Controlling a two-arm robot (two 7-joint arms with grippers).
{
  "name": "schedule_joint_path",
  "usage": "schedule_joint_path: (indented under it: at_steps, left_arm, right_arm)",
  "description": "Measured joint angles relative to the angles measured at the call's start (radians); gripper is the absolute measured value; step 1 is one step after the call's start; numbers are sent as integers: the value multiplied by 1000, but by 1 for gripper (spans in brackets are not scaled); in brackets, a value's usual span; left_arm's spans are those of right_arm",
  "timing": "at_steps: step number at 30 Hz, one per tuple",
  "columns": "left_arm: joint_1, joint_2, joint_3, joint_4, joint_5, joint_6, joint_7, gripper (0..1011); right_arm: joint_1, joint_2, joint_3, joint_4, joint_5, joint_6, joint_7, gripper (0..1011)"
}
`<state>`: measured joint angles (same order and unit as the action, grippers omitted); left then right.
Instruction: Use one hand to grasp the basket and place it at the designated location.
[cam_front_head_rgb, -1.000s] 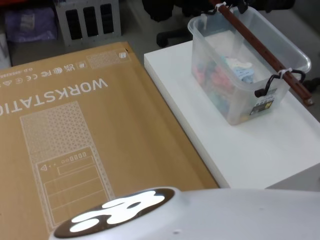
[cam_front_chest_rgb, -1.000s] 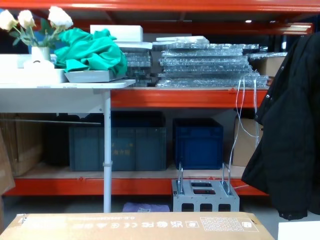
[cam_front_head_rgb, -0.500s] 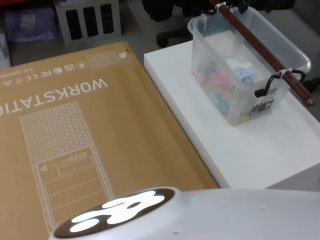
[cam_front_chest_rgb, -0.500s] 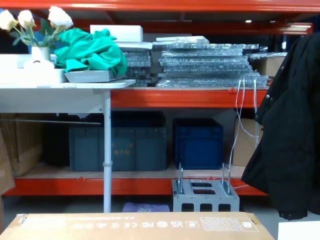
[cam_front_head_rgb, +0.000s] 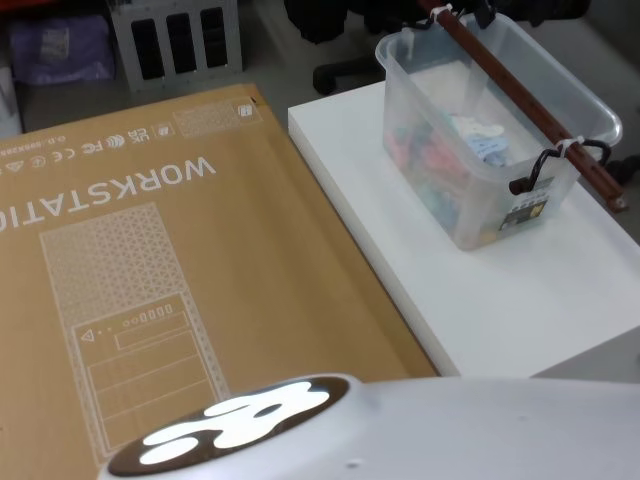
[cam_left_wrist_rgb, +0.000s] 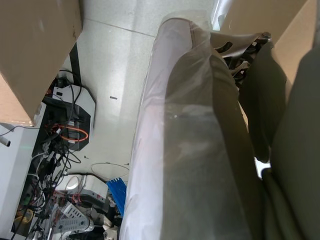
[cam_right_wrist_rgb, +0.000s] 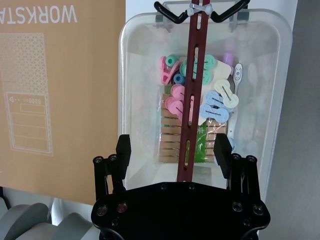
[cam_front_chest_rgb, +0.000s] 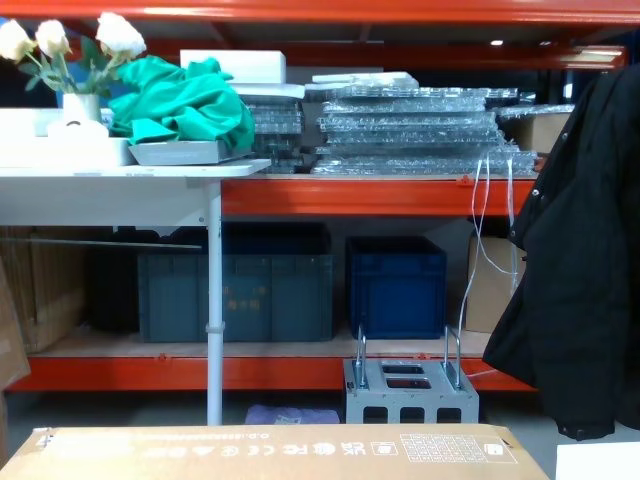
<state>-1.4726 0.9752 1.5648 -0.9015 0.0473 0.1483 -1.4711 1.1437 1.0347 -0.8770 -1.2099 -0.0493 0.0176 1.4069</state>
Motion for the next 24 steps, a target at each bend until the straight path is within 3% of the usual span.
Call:
schedule_joint_path:
  at_steps: [14,24]
  left_arm:
    - [0,0,0,0,0,0,0,0]
    - [0,0,0,0,0,0,0,0]
  right_arm:
    - [-7,-39,-21,48,-37,-15,10,1001]
    - [0,-95,-70,116,-64,-55,42,1001]
